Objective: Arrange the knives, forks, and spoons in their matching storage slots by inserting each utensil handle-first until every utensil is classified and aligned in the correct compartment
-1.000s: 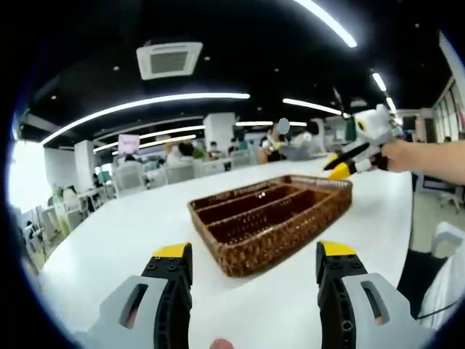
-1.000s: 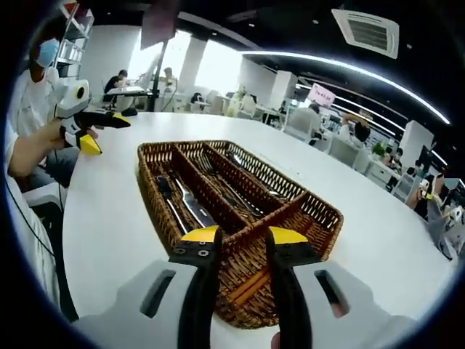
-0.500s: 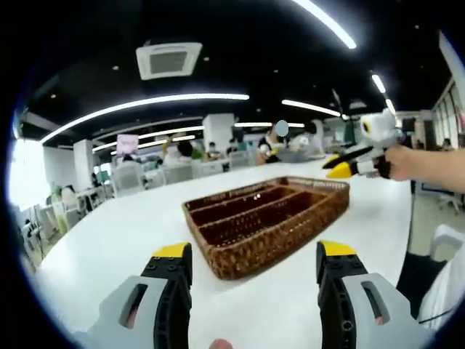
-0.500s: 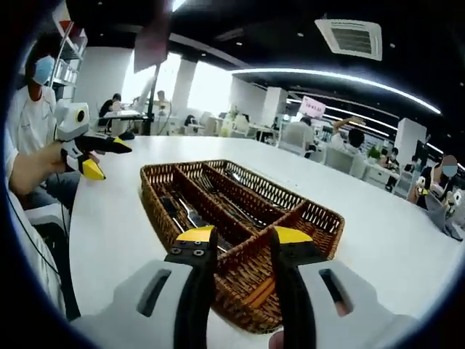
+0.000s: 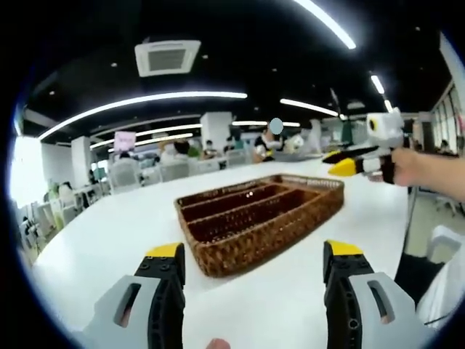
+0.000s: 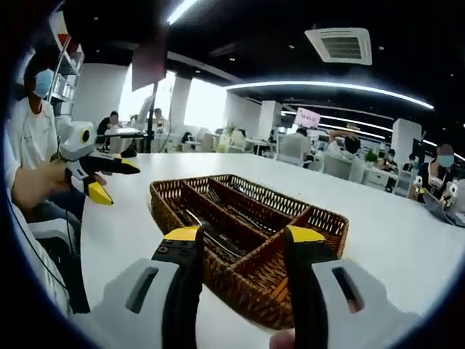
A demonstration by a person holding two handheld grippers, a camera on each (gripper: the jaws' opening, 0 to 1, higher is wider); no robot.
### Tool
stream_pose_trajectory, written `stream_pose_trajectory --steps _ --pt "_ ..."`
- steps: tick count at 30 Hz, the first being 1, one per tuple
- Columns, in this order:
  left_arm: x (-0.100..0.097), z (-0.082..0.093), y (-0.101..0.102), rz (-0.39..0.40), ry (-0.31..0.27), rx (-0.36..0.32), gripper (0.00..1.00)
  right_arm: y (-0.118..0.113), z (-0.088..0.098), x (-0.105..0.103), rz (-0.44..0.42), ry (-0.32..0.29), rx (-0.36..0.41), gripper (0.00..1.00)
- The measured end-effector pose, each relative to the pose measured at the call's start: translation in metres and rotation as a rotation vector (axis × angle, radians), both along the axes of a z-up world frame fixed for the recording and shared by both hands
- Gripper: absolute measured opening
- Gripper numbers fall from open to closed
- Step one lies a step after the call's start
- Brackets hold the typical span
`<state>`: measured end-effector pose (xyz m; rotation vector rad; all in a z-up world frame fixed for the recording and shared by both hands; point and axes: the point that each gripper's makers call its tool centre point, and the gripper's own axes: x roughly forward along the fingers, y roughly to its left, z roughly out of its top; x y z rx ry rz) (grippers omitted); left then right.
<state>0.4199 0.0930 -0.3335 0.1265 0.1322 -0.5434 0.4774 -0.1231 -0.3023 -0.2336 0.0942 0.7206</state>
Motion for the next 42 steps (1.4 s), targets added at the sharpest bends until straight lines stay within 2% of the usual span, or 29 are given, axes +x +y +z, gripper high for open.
stream_pose_trajectory --steps 3,11,15,19,24,28,30,42 --pt "-0.002 -0.003 -0.002 -0.010 0.012 0.000 0.81 0.007 -0.003 -0.006 0.005 -0.004 -0.013 0.53" --pt "-0.005 0.001 -0.004 -0.013 0.003 0.006 0.86 0.012 0.004 -0.019 0.003 -0.020 0.008 0.63" --pt "-0.007 0.002 -0.010 -0.024 0.013 -0.016 0.89 0.016 0.004 -0.027 0.011 -0.011 0.008 0.67" --pt "-0.009 0.001 -0.013 -0.029 0.010 -0.005 0.90 0.018 0.008 -0.033 0.007 -0.027 0.015 0.73" --pt "-0.011 0.001 -0.015 -0.028 0.019 -0.013 0.93 0.018 0.007 -0.036 0.002 -0.026 0.017 0.74" --pt "-0.014 0.006 -0.021 -0.047 0.016 -0.053 0.96 0.014 0.006 -0.038 -0.021 -0.025 0.025 0.80" --pt "-0.015 0.007 -0.023 -0.052 0.017 -0.059 0.97 0.015 0.006 -0.040 -0.019 -0.022 0.027 0.80" --pt "-0.022 0.006 -0.024 -0.047 0.037 -0.047 0.99 0.019 0.012 -0.055 -0.041 -0.015 0.056 0.93"
